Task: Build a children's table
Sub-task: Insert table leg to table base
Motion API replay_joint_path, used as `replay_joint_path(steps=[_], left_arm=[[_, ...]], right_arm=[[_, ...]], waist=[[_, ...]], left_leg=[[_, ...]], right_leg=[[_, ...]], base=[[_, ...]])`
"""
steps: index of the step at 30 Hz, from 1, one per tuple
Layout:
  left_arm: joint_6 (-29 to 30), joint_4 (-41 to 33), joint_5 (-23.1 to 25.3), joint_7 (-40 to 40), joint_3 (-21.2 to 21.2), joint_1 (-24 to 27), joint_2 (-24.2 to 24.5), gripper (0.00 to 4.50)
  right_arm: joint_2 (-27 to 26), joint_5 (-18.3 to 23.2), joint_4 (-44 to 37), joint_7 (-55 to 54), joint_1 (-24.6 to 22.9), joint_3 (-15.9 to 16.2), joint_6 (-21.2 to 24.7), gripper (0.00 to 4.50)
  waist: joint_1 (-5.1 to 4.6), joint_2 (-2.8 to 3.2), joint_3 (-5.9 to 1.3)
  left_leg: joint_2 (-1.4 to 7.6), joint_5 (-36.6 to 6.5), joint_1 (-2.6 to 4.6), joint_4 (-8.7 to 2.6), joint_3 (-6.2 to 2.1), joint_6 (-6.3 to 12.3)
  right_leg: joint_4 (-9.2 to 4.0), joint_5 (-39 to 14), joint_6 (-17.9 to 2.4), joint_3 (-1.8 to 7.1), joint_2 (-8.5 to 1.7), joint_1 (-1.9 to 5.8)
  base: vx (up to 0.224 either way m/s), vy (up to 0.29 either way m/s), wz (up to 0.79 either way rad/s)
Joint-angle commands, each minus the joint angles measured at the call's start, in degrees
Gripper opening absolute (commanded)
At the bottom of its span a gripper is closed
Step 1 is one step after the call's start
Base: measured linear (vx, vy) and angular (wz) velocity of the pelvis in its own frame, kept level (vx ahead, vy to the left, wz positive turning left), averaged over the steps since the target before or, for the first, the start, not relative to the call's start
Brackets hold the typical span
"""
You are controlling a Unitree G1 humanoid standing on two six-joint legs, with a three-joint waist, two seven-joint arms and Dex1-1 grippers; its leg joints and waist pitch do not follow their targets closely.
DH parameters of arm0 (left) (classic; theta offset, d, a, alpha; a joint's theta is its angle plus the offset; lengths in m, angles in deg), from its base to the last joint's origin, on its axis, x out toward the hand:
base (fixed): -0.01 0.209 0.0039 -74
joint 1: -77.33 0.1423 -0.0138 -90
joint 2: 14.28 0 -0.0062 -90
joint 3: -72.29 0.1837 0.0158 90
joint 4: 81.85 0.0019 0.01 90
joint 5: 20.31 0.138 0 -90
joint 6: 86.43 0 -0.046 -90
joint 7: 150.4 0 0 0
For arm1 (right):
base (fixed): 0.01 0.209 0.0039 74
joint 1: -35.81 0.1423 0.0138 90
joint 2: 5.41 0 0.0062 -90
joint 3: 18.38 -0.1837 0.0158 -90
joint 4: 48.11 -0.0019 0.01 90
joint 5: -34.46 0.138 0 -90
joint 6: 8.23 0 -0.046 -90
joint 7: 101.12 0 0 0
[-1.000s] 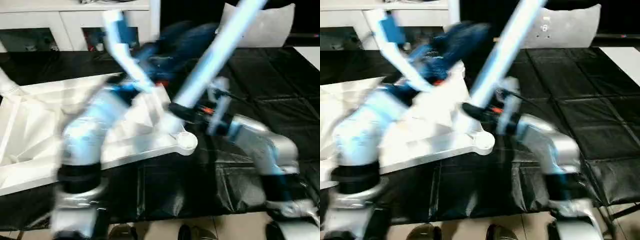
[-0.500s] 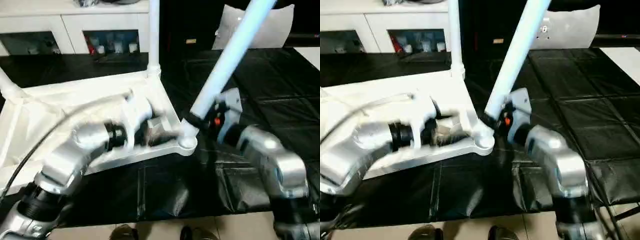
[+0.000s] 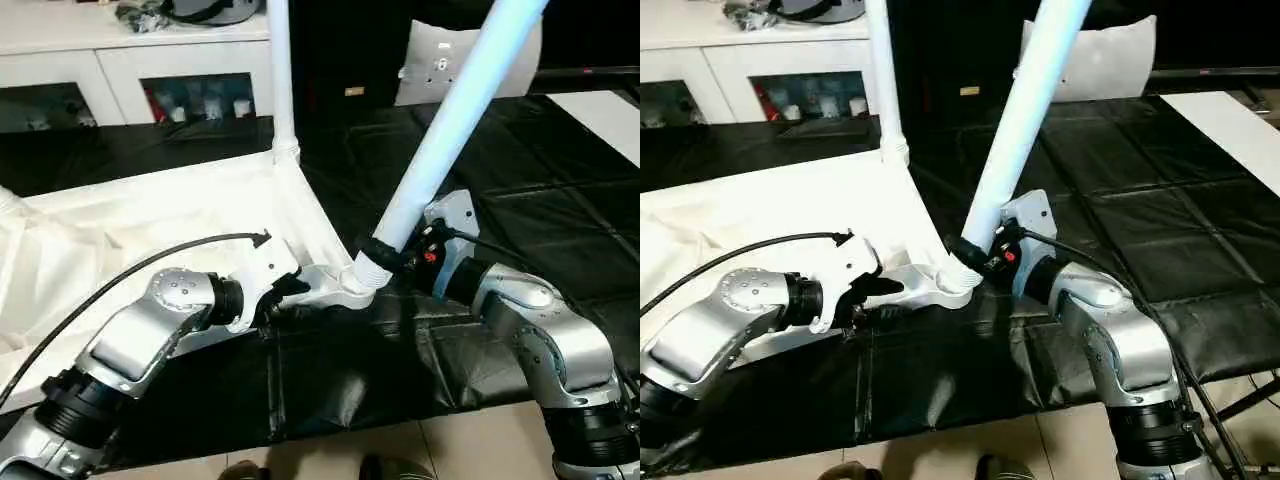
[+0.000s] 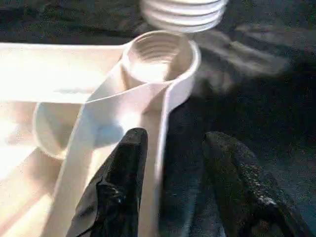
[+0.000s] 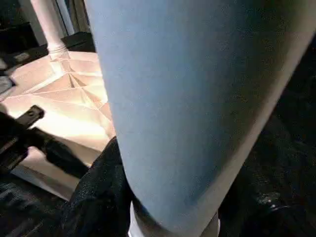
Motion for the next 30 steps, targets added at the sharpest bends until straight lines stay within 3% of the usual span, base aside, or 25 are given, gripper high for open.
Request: replay_joint_path(steps=[1,4,5,6,9,17,21,30], left_arm=[[-1.35,1.74,1.92,1.34,0.18,-1.20,-0.02,1.74],[-2.45,3.76,2.92,2.40,-0.22,-1.67,-0.67,1.59],[-2.50,4.19,3.07,2.28,-0.37,-1.79,-0.88,1.46],[-2.31,4.47,3.23,2.00,-0.43,-1.89,-1.07,1.36],[-2.28,5.30,4.20,1.15,0.24,-1.89,-1.00,1.16],[-1.28,3.73,3.75,-1.76,1.02,-0.89,0.12,0.56],[-0.98,4.67,6.03,-1.87,1.57,-0.97,0.74,0.22],[-1.82,3.79,8.00,-3.15,2.82,-0.47,1.96,0.00]], right_arm=[[0.35,-0.31,-0.89,0.22,-0.16,0.12,-1.03,1.90],[0.35,-0.27,-0.89,0.16,-0.22,0.39,-1.10,1.90],[0.34,-0.33,-0.91,0.21,-0.27,0.52,-1.09,1.90],[0.39,-0.41,-0.90,0.34,-0.28,0.65,-1.09,1.90],[0.57,-0.62,-0.87,0.64,-0.44,0.98,-1.20,1.90],[1.37,-0.49,-0.35,1.25,-0.49,1.05,-1.08,1.90],[1.42,-0.70,0.38,1.70,-0.08,1.21,-1.11,1.90],[1.34,-0.94,0.72,2.51,-0.05,2.26,-0.88,1.90]], waist=[[-0.44,0.36,-3.46],[-0.84,0.58,-3.41],[-0.99,0.92,-3.48],[-1.20,0.71,-3.61],[-1.33,0.70,-3.67],[-1.09,0.73,-3.70],[-0.87,0.69,-3.80],[-0.76,0.64,-3.74]], left_leg=[[0.49,-24.30,1.54,-4.03,-0.70,0.99],[0.68,-25.35,1.64,-4.06,-0.88,1.13],[1.11,-26.51,1.87,-4.25,-1.16,1.01],[1.45,-26.77,1.46,-4.53,-1.40,0.95],[1.31,-25.86,1.02,-4.63,-1.44,0.80],[1.55,-23.86,0.95,-4.82,-1.31,1.22],[1.58,-22.43,0.83,-4.88,-1.17,1.40],[1.63,-21.54,0.77,-5.01,-1.11,1.46]], right_leg=[[-6.46,-37.86,1.25,0.69,-3.55,1.88],[-6.82,-38.07,1.95,-0.22,-3.72,2.06],[-6.75,-36.81,1.51,-0.52,-3.97,2.28],[-6.39,-34.55,0.98,-0.48,-4.10,2.76],[-5.85,-33.42,-0.10,0.03,-4.53,2.91],[-5.31,-30.68,-2.15,0.64,-4.56,2.83],[-4.89,-28.74,-3.45,1.08,-4.65,2.92],[-4.63,-28.24,-4.08,1.34,-4.60,2.98]], base=[[0.000,0.000,0.00],[0.000,0.000,0.00],[0.000,0.000,0.00],[0.000,0.000,0.00],[0.000,0.000,0.00],[0.000,0.000,0.00],[0.000,0.000,0.00],[0.000,0.000,0.00]])
